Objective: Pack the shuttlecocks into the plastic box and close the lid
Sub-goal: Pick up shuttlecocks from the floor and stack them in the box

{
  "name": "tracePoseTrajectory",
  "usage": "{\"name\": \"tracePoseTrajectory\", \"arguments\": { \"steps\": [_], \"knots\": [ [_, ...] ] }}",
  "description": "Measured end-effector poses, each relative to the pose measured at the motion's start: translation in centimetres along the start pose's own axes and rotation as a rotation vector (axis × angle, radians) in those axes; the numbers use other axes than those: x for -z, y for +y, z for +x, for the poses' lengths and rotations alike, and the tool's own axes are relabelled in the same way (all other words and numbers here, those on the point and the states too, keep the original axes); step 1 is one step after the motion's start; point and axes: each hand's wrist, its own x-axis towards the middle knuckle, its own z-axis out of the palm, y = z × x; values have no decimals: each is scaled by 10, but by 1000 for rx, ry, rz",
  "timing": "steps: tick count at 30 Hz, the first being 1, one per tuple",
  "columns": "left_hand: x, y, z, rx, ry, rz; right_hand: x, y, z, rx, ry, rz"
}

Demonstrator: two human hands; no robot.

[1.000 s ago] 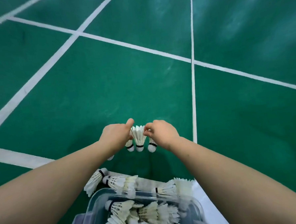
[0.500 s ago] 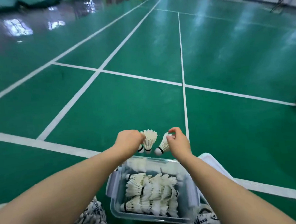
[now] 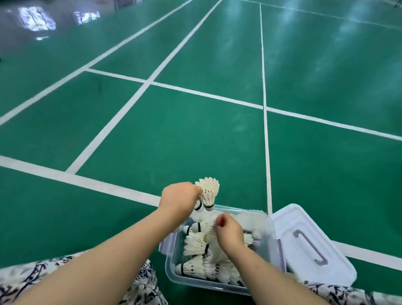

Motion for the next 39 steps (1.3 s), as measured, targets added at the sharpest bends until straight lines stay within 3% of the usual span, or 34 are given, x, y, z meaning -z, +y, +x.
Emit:
{"name": "tracePoseTrajectory", "arguments": {
  "steps": [11,21,25,29,34,39],
  "knots": [
    [-24,-12,13,-18,-76,90,-43,-10,22,41,-131,-170],
    [-9,0,5,-73,-132,165,7,-4,5,81,23,150],
    [2,20,-3,-155,-245,233,28,-3,-8,298,36,-35],
    [5,33,-10,-221,-214,245,37,6,-17,414,127,-300],
    [4,29,-13,-151,-142,177,39,30,-18,235,166,-303],
    [-4,17,-10,-103,-134,197,26,41,-14,-12,94,-13]
  ]
}}
